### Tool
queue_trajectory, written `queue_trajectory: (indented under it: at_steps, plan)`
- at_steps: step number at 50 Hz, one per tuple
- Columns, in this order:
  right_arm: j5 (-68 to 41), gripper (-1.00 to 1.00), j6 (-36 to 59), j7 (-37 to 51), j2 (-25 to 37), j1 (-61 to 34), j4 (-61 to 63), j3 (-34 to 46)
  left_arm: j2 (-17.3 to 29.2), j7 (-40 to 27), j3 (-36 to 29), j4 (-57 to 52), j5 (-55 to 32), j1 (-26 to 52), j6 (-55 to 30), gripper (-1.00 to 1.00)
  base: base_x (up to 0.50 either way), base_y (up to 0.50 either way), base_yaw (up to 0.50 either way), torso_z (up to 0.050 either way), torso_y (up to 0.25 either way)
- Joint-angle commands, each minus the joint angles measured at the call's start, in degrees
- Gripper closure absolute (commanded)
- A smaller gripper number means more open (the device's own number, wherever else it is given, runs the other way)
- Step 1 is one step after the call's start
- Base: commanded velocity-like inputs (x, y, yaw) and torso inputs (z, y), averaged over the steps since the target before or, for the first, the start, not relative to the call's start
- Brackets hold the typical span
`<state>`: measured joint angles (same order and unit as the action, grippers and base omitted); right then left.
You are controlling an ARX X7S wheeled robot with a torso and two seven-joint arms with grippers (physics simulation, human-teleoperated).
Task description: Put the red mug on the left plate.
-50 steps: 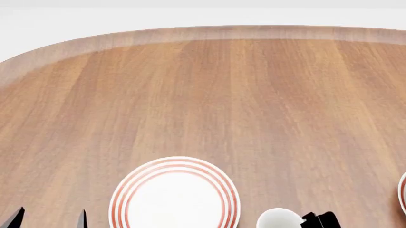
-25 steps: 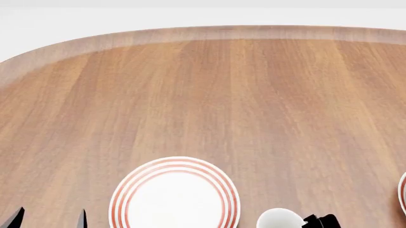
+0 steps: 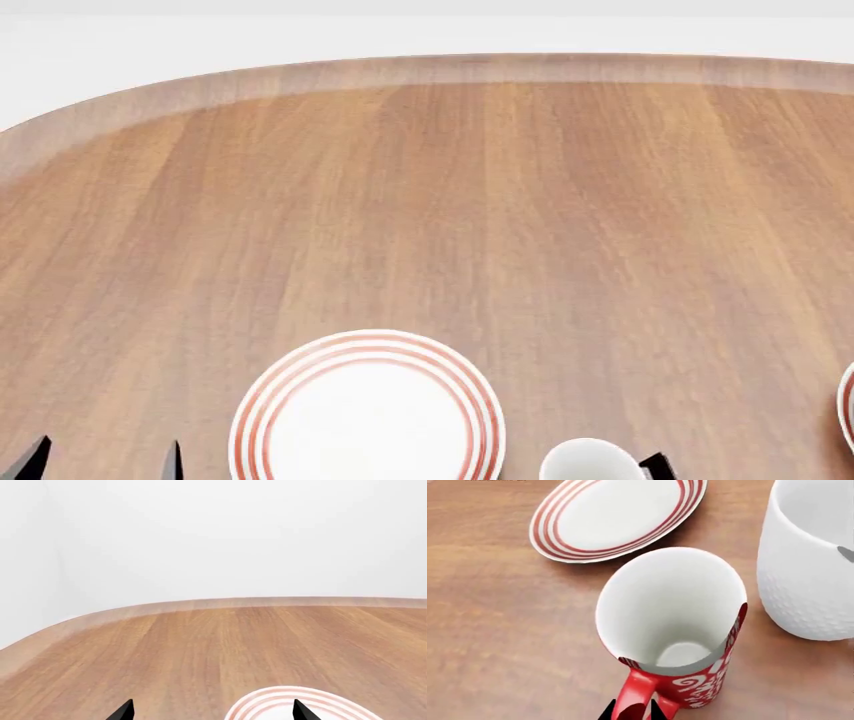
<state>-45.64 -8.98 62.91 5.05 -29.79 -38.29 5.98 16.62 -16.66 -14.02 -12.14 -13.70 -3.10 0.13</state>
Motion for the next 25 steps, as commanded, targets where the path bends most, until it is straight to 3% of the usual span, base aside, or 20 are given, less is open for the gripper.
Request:
queue_trajectory:
  at_steps: [1, 9, 16, 17, 25]
  plan:
    - [0.45, 1.0, 1.24, 0.96, 0.73, 1.66, 4.8, 1.63, 0.21, -0.22, -0.16, -0.11, -0.15, -0.06, 0.14, -1.0, 0.0, 0.0, 0.0, 0.0, 0.0]
    - [1.21, 1.0, 4.48, 1.26, 2.26, 3.42, 13.82, 5.2, 0.35, -0.43, -0.2, -0.19, -0.26, -0.1, 0.21, -1.0, 0.0, 0.0, 0.0, 0.0, 0.0]
    - [1.07, 1.0, 4.45, 1.39, 2.37, 3.46, 13.94, 5.37, 0.45, -0.55, -0.31, -0.18, -0.34, -0.07, 0.25, -1.0, 0.0, 0.0, 0.0, 0.0, 0.002]
    - [1.9, 1.0, 5.94, 1.38, 3.32, 4.93, 21.04, 7.88, 0.45, -0.51, -0.32, -0.13, -0.47, -0.03, 0.2, -1.0, 0.0, 0.0, 0.0, 0.0, 0.0]
    - [1.74, 1.0, 5.97, 1.6, 3.48, 5.04, 21.35, 8.05, 0.57, -0.64, -0.45, -0.12, -0.56, 0.0, 0.25, -1.0, 0.0, 0.0, 0.0, 0.0, 0.0]
